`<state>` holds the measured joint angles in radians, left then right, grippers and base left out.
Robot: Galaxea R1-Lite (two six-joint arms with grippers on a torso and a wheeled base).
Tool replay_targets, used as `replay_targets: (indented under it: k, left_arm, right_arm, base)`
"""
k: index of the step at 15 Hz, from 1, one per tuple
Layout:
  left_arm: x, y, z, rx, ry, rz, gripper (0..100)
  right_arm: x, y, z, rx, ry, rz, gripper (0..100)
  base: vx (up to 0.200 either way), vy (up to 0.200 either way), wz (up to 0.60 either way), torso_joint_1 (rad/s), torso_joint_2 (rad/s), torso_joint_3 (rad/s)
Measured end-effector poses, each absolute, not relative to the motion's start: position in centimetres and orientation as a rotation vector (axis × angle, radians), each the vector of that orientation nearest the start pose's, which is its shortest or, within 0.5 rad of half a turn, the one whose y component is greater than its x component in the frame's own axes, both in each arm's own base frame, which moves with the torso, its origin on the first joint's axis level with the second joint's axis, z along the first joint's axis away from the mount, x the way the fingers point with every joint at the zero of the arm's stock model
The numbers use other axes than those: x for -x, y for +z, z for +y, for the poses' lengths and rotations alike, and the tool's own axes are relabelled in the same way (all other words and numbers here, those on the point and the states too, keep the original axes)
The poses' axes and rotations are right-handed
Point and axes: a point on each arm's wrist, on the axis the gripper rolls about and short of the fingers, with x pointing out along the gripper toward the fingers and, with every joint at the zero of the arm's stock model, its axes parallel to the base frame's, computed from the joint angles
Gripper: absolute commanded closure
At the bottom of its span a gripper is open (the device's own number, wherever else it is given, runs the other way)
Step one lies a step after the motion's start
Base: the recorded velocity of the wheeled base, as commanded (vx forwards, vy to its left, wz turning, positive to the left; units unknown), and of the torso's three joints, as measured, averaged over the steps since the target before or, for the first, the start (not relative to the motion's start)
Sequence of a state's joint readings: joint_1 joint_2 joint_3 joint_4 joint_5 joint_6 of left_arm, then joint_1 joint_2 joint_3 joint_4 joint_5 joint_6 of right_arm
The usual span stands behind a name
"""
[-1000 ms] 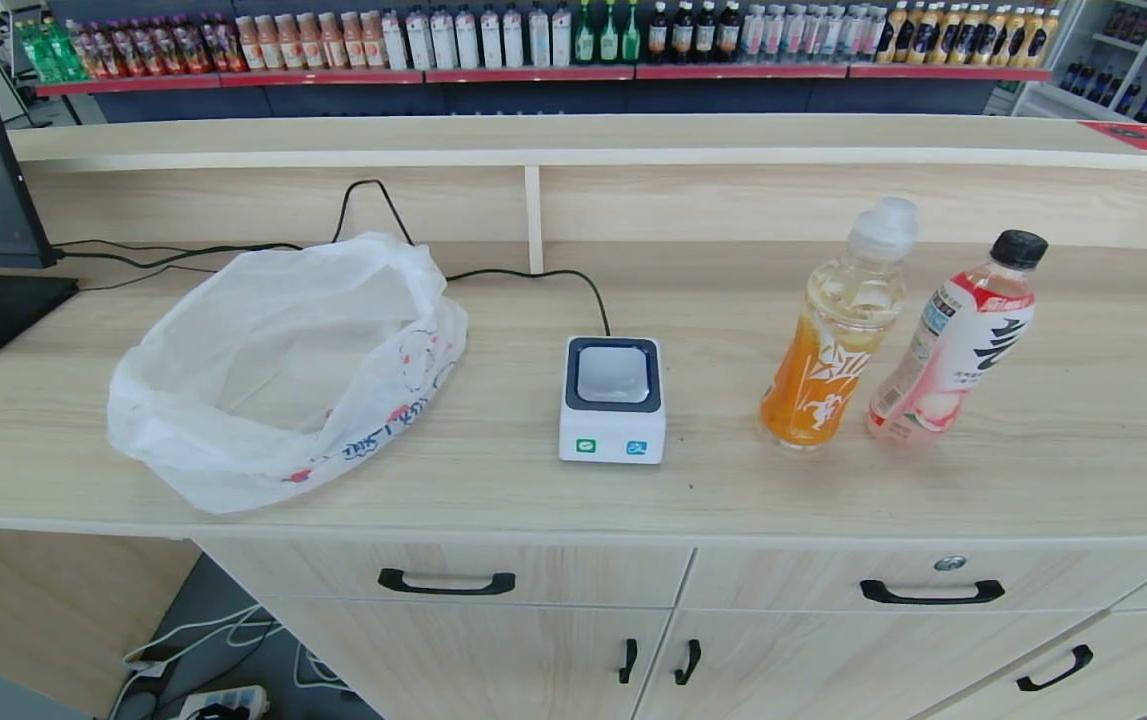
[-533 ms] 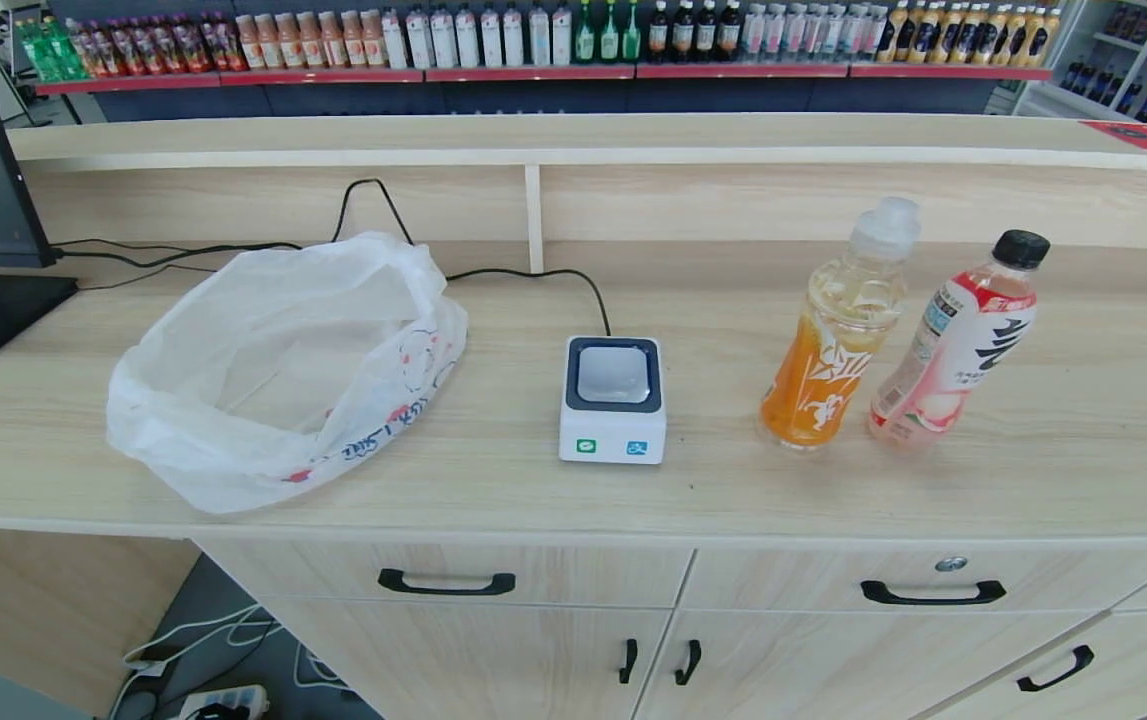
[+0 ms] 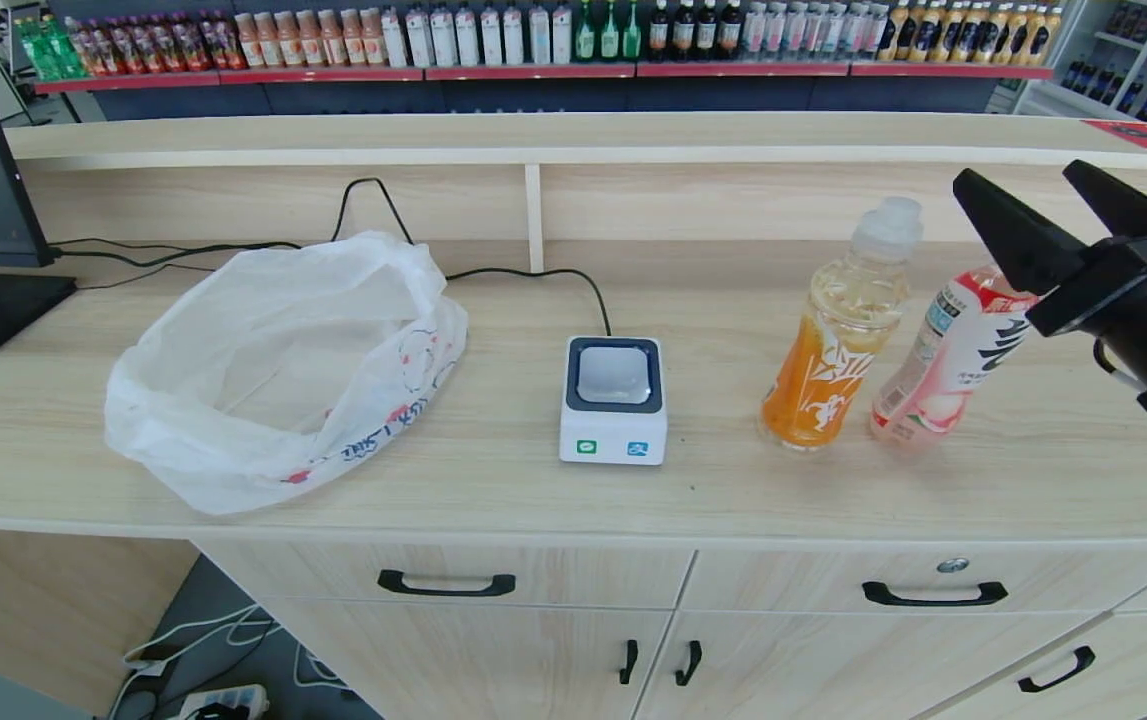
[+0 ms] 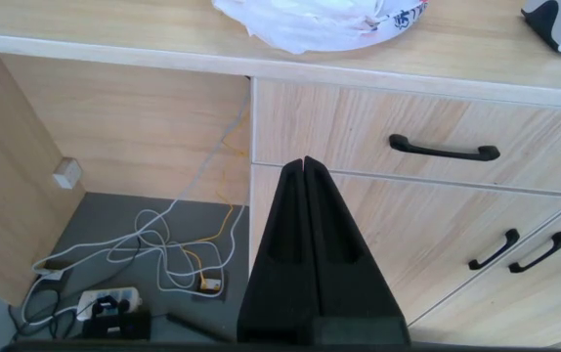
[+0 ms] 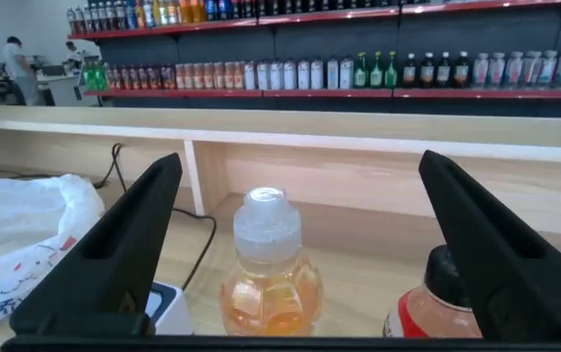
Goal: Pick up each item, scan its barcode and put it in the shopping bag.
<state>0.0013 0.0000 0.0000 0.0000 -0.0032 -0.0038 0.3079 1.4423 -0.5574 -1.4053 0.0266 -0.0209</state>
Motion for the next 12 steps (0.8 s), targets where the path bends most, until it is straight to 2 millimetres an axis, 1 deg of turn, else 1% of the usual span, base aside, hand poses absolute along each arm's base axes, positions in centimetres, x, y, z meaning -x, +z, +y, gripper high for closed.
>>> replay_targets:
  k: [1, 2, 3, 5, 6, 8, 12]
  left_arm:
    - [2.3, 7.5, 0.0, 0.004, -0.002, 0.0, 100]
    - [2.3, 7.5, 0.0, 0.004, -0.002, 0.0, 100]
    - [2.3, 7.5, 0.0, 0.004, -0.002, 0.0, 100]
    - [2.3, 7.5, 0.0, 0.004, -0.002, 0.0, 100]
    - [2.3, 7.5, 0.0, 0.004, -0.002, 0.0, 100]
    - [2.3, 7.5, 0.0, 0.004, -0.002, 0.0, 100]
    - [2.3, 7.5, 0.0, 0.004, -0.002, 0.0, 100]
  right_arm:
    - [-20.9, 25.6, 6.8, -0.051, 0.325, -0.507, 0]
    - [-20.7, 24.8, 6.8, -0.047, 0.33, -0.477, 0]
    - [-20.2, 23.5, 6.8, -0.041, 0.337, -0.437, 0]
    - [-19.2, 21.9, 6.9, -0.035, 0.358, -0.382, 0]
    - [-18.8, 21.3, 7.0, -0.034, 0.369, -0.363, 0]
    - [-18.7, 20.8, 7.2, -0.031, 0.378, -0.341, 0]
    - [-19.4, 19.7, 7.7, -0.028, 0.391, -0.287, 0]
  base:
    - [0.0, 0.0, 0.0, 0.0, 0.0, 0.0]
    - [0.0, 0.0, 0.0, 0.0, 0.0, 0.0]
    - [0.0, 0.0, 0.0, 0.0, 0.0, 0.0]
    - [0.0, 0.0, 0.0, 0.0, 0.0, 0.0]
    - [0.0, 0.0, 0.0, 0.0, 0.0, 0.0]
    - [0.0, 0.0, 0.0, 0.0, 0.0, 0.0]
    - [0.0, 0.0, 0.0, 0.0, 0.0, 0.0]
